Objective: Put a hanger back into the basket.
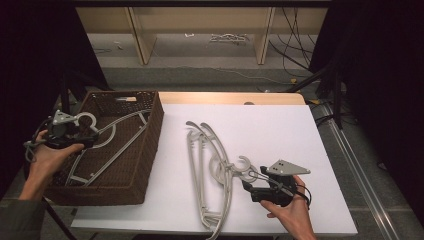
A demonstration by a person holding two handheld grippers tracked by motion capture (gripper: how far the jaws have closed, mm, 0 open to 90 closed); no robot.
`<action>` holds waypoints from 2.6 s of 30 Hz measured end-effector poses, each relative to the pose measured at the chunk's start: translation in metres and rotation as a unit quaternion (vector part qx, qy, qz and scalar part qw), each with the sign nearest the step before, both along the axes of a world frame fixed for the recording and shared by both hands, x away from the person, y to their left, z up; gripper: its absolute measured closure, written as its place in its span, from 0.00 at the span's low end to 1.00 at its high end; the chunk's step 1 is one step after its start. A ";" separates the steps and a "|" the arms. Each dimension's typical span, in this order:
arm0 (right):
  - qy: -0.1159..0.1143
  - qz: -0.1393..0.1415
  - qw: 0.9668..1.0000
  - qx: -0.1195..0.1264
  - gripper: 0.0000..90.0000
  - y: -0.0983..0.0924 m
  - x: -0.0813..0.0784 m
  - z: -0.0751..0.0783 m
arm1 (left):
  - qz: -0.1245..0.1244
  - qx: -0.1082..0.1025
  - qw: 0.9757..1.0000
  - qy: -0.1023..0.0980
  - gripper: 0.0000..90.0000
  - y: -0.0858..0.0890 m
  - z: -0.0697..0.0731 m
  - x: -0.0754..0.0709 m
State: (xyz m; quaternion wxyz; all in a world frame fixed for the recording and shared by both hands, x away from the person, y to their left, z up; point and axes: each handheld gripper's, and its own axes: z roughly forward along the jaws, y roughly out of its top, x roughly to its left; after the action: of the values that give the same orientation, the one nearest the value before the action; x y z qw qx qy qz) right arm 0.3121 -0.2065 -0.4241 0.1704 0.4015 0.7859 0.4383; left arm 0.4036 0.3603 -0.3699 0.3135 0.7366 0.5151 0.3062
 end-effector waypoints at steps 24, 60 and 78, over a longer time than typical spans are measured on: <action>0.010 -0.005 1.000 -0.013 0.23 0.018 -0.004 -0.006 | -0.209 -0.139 0.963 -0.100 0.23 -0.148 0.000 -0.076; 0.055 0.026 0.998 -0.034 0.19 0.044 -0.004 -0.019 | -0.236 -0.144 0.956 -0.100 0.18 -0.178 -0.071 -0.114; 0.128 0.068 0.983 -0.111 0.43 0.086 0.020 -0.038 | -0.245 -0.141 0.954 -0.100 0.18 -0.181 -0.072 -0.114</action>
State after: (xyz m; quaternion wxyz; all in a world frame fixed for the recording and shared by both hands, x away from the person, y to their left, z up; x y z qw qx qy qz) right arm 0.3325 -0.1207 -0.4626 0.0822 0.3788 0.8702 0.3040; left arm 0.2898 0.1791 -0.4420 0.5296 0.7541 0.3225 0.2165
